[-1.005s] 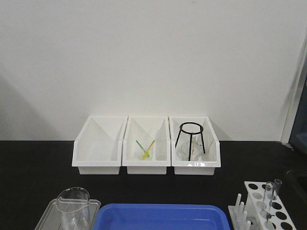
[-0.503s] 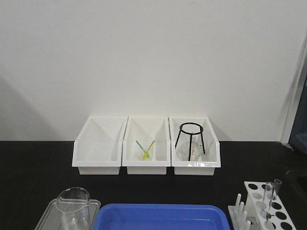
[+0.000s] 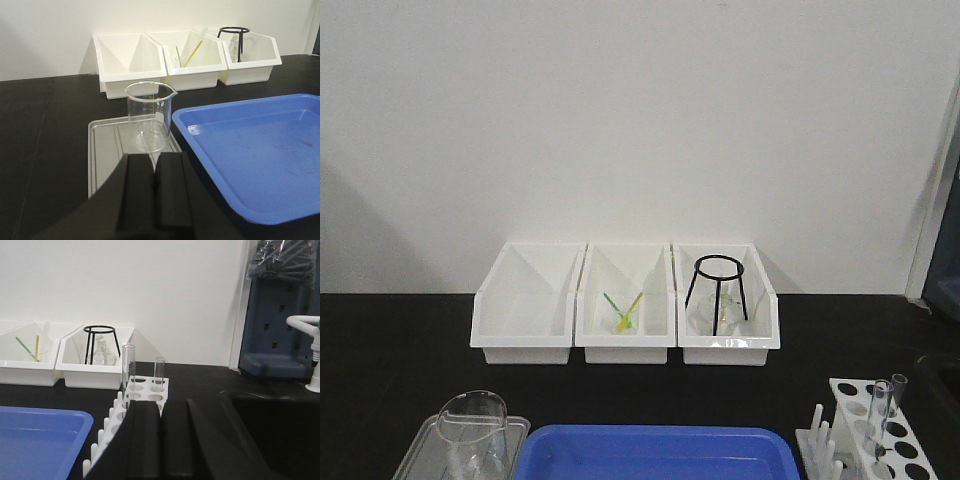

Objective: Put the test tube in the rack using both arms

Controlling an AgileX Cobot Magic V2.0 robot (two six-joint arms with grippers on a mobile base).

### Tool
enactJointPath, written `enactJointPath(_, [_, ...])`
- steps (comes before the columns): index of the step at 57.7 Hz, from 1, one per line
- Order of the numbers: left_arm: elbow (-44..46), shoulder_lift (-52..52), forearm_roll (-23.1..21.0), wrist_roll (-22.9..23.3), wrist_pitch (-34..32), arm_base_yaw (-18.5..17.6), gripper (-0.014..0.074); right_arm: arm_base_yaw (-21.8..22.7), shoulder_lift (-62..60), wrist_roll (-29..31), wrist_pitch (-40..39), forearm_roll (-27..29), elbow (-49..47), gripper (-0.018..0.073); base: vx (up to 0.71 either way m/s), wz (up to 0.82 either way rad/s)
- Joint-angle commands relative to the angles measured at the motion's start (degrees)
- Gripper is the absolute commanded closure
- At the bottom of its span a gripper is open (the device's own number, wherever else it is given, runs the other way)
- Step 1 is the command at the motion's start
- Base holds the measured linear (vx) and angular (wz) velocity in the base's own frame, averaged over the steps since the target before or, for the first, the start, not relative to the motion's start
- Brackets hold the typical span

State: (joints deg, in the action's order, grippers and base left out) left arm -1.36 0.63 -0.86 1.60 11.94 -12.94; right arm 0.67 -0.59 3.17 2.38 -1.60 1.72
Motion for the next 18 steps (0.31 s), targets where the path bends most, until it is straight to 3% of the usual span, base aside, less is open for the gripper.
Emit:
enactJointPath(1, [1.28,0.16,-0.47,0.14,-4.68,0.15,0.0604,-0.18,-0.56,0.14,-4.42,-0.64,1.09,0.0567,0.0,0.0])
enactJointPath(18, [1.28,0.16,-0.47,0.14,-4.68,0.15,0.0604,-0.18,-0.56,0.14,-4.09,-0.64,1.09,0.0567,0.0,0.0])
